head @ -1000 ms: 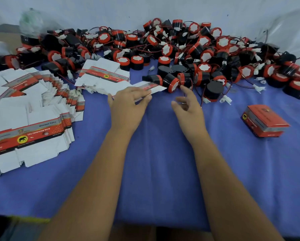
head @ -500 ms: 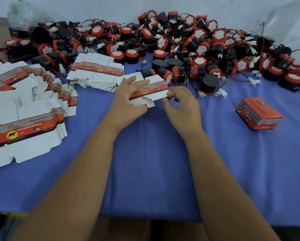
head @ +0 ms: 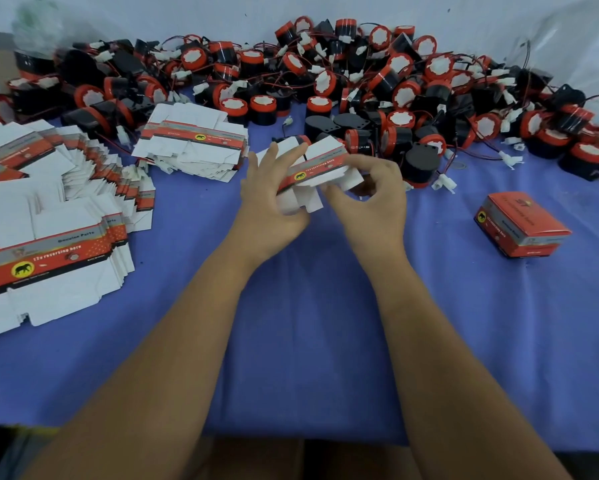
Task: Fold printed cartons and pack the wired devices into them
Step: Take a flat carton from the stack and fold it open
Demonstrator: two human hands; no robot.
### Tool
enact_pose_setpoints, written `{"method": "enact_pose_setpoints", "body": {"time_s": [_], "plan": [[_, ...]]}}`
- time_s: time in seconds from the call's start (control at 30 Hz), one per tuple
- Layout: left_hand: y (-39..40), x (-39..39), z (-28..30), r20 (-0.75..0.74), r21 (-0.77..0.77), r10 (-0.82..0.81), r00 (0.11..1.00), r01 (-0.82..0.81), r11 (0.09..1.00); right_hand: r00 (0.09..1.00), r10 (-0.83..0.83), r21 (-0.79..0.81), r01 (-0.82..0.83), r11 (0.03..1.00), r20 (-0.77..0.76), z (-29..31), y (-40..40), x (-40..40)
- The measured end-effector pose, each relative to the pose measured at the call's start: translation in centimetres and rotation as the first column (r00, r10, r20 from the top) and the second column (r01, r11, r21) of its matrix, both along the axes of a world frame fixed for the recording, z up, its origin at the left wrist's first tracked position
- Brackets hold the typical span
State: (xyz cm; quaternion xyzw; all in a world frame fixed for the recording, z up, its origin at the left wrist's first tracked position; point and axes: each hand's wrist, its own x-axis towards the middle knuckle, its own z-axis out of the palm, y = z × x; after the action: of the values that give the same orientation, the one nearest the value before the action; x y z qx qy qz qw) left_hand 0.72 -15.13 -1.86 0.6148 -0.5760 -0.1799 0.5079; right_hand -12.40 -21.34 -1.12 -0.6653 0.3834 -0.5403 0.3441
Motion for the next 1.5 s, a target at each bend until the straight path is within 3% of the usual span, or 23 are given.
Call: {"method": "enact_pose_setpoints", "body": {"time_s": [0.1,0.27,0.4,0.47,0.57,0.67,0.73,0.9,0.93,1.0,1.07,1.13,1.2,1.3,1.4,1.5], "plan": [[0.0,-0.1,-0.2,-0.098,0.072,-0.043,0.994,0.050,0.996,0.997,0.024,0.008,-0.024,1.000,-0.067,-0.3,0.1,0.2],[-0.2,-0.4,0.1,-0.212,-0.068,-0.068,0.975,0.054,0.996,0.994,0.054,-0.085,-0.062,0.994,-0.095,-0.4,0.2,0.3],[-0.3,0.3,0.5,-0.442,-0.119,0.009,0.897,-0.068,0.991,0.962,0.181,-0.137,-0.211,0.968,-0.203,-0.5,0.4,0.1],[-0.4,0.7,0.8,-0.631,-0.131,0.051,0.774,-0.171,0.977,0.919,0.243,-0.145,-0.299,0.943,-0.311,-0.8,0.4,0.2],[-0.5,1.6,1.2,-0.865,-0.165,-0.040,0.500,-0.209,0.964,0.850,0.292,-0.131,-0.382,0.915,-0.439,-1.1,0.4,0.5],[-0.1,1.9,1.4,-0.918,-0.225,-0.170,0.357,-0.117,0.967,0.873,0.264,-0.127,-0.341,0.931,-0.409,-1.1,0.6,1.0],[0.2,1.9,1.5,-0.926,-0.252,-0.220,0.306,-0.068,0.965,0.913,0.221,-0.140,-0.282,0.949,-0.343,-1.0,0.7,1.0],[0.6,2.5,2.1,-0.835,-0.319,-0.380,0.397,0.213,0.923,0.976,0.144,-0.176,-0.172,0.969,-0.162,-0.5,0.5,0.1],[0.7,2.6,2.0,-0.797,-0.302,-0.401,0.452,0.278,0.912,0.984,0.143,-0.140,-0.157,0.978,-0.104,-0.4,0.5,-0.1],[0.6,2.5,1.4,-0.653,-0.177,-0.360,0.666,0.327,0.928,0.990,0.135,-0.053,-0.133,0.990,0.032,-0.1,0.2,-0.5],[0.5,1.8,0.9,-0.430,-0.026,-0.253,0.867,0.268,0.963,0.989,0.102,-0.003,-0.102,0.995,0.103,0.1,-0.1,-0.8],[0.4,1.2,0.7,-0.273,0.027,-0.129,0.953,0.142,0.990,0.991,0.098,0.007,-0.099,0.995,0.090,0.3,-0.1,-1.0],[0.4,0.9,0.6,-0.219,-0.013,-0.050,0.974,0.048,0.999,0.992,0.116,-0.014,-0.115,0.993,0.049,0.4,0.3,-0.8],[0.6,0.5,0.7,-0.158,-0.134,0.066,0.985,-0.088,0.987,0.996,0.060,-0.167,-0.071,0.983,-0.069,0.3,1.2,-0.1],[0.7,-0.2,0.4,-0.060,-0.121,0.129,0.990,-0.136,0.983,0.992,0.030,-0.218,-0.057,0.974,-0.126,0.4,1.4,0.4],[0.2,-0.5,0.3,-0.154,-0.087,0.112,0.982,-0.126,0.988,0.985,0.158,-0.164,-0.168,0.972,-0.069,0.4,1.3,0.5]]}}
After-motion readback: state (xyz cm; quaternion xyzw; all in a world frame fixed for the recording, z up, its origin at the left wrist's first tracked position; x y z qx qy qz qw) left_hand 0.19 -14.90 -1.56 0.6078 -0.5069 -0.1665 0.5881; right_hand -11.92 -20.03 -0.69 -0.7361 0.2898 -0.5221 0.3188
